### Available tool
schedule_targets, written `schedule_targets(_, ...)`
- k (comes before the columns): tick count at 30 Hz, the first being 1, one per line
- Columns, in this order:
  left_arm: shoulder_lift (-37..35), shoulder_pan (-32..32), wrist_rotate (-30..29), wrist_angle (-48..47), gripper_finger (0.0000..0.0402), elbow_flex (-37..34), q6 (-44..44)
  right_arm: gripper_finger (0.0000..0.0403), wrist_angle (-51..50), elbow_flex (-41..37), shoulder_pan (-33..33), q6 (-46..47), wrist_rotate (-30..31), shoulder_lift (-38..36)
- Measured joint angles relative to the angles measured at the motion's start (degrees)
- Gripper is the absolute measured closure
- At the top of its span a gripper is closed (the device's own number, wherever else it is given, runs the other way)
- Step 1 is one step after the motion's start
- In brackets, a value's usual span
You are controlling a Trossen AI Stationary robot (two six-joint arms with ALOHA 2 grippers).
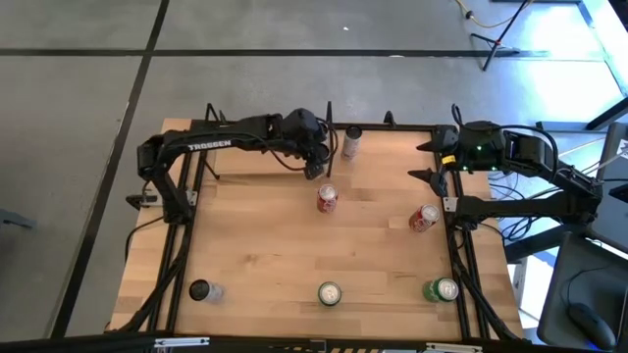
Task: Place canned beverage on shelf
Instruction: Put the top white yellow soda can on the shelf aligned with the other white yellow soda can
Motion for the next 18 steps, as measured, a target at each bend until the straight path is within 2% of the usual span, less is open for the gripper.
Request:
schedule_targets(4, 0.00, 1.75, 0.99, 5.55, 0.0181, -2.45, 2.72, 0.0026, -0.51, 0.00, 0.00, 1.08, 0.02, -0.01)
schedule_targets(8, -0.08, 3.63, 3.15, 5.17, 0.0181, -3.13, 4.62, 0.0026, 0.09, 0.00, 0.00, 2.12, 0.87, -0.01)
schedule_targets(13, -0.04, 4.94, 5.04, 6.23, 0.0181, -3.19, 7.05, 0.0026, -0.59, 0.00, 0.00, 2.17, 5.56, 0.70)
schedule_targets(18, -0.04, 6.08, 6.19, 7.70, 0.0181, -4.83, 7.56, 0.0026, -0.45, 0.00, 0.00, 2.17, 6.16, 1.75)
